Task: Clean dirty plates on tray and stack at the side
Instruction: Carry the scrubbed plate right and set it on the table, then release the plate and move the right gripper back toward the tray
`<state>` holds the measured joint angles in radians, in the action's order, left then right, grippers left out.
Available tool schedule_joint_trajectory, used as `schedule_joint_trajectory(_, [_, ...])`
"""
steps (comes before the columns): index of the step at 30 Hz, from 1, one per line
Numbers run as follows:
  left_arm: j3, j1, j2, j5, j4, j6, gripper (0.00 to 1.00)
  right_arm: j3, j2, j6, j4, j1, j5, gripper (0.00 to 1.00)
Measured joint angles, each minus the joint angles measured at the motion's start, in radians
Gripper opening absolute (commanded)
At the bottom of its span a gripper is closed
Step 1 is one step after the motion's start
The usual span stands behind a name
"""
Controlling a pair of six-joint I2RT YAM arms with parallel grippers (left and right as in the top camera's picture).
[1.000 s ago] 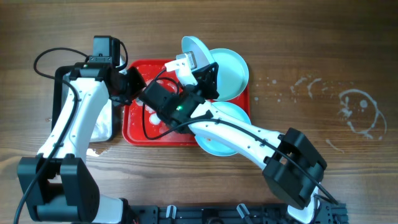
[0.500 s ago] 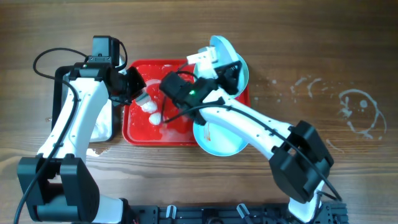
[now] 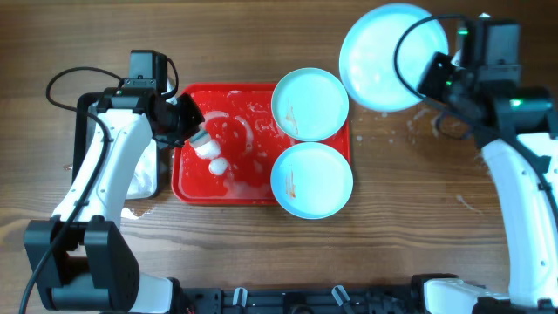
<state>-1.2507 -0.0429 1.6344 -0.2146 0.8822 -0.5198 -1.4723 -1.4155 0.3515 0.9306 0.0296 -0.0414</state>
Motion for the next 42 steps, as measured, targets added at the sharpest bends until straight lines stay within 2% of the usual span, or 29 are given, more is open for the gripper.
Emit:
schedule_joint_trajectory(3, [0.0, 0.0, 0.0, 0.0, 0.0, 0.0, 0.04, 0.097, -0.011, -0.125, -0.013, -0.064, 0.25, 0.04])
schedule_joint_trajectory(6, [0.0, 0.0, 0.0, 0.0, 0.0, 0.0, 0.04, 0.143, -0.011, -0.14, -0.062, -0.109, 0.362, 0.04])
schedule_joint_trajectory(9, [0.0, 0.0, 0.0, 0.0, -0.002, 0.0, 0.04, 0.197, -0.012, -0.1, -0.11, -0.234, 0.413, 0.04])
schedule_joint_trajectory(17, [0.0, 0.0, 0.0, 0.0, -0.003, 0.0, 0.04, 0.433, -0.019, 0.152, -0.267, -0.591, 0.308, 0.04])
schedule_joint_trajectory(22, [0.0, -0.012, 0.0, 0.0, -0.018, 0.0, 0.04, 0.546, -0.023, 0.273, -0.382, -0.693, 0.142, 0.04])
schedule_joint_trajectory(24, [0.0, -0.032, 0.0, 0.0, -0.032, 0.0, 0.04, 0.584, -0.028, 0.297, -0.417, -0.696, 0.082, 0.06])
schedule_joint_trajectory(25, [0.0, -0.043, 0.0, 0.0, -0.037, 0.0, 0.04, 0.594, -0.037, 0.304, -0.428, -0.696, 0.058, 0.23])
schedule_joint_trajectory(26, [0.0, -0.057, 0.0, 0.0, -0.044, 0.0, 0.04, 0.598, -0.048, 0.307, -0.443, -0.696, 0.045, 0.59])
schedule_joint_trajectory(27, [0.0, -0.065, 0.0, 0.0, -0.048, 0.0, 0.04, 0.599, -0.057, 0.311, -0.455, -0.696, 0.036, 0.77])
schedule_joint_trajectory(28, [0.0, -0.074, 0.0, 0.0, -0.051, 0.0, 0.04, 0.599, -0.063, 0.316, -0.468, -0.696, 0.031, 0.87])
schedule_joint_trajectory(29, [0.0, -0.08, 0.0, 0.0, -0.053, 0.0, 0.04, 0.599, -0.069, 0.314, -0.491, -0.696, 0.025, 0.91])
schedule_joint_trajectory(30, [0.0, -0.082, 0.0, 0.0, -0.054, 0.0, 0.04, 0.599, -0.07, 0.306, -0.506, -0.696, 0.026, 0.8])
schedule_joint_trajectory(31, [0.0, -0.082, 0.0, 0.0, -0.054, 0.0, 0.04, 0.599, -0.07, 0.28, -0.518, -0.697, 0.05, 0.77])
schedule_joint_trajectory(36, [0.0, -0.082, 0.0, 0.031, -0.101, 0.002, 0.04, 0.54, -0.07, 0.115, -0.426, -0.622, 0.27, 0.77])
schedule_joint_trajectory(40, [0.0, -0.082, 0.0, 0.066, -0.143, 0.004, 0.04, 0.434, -0.065, 0.042, -0.361, -0.378, 0.325, 0.75])
schedule_joint_trajectory(42, [0.0, -0.082, 0.0, 0.08, -0.154, 0.004, 0.04, 0.372, -0.065, 0.043, -0.355, -0.171, 0.295, 0.72])
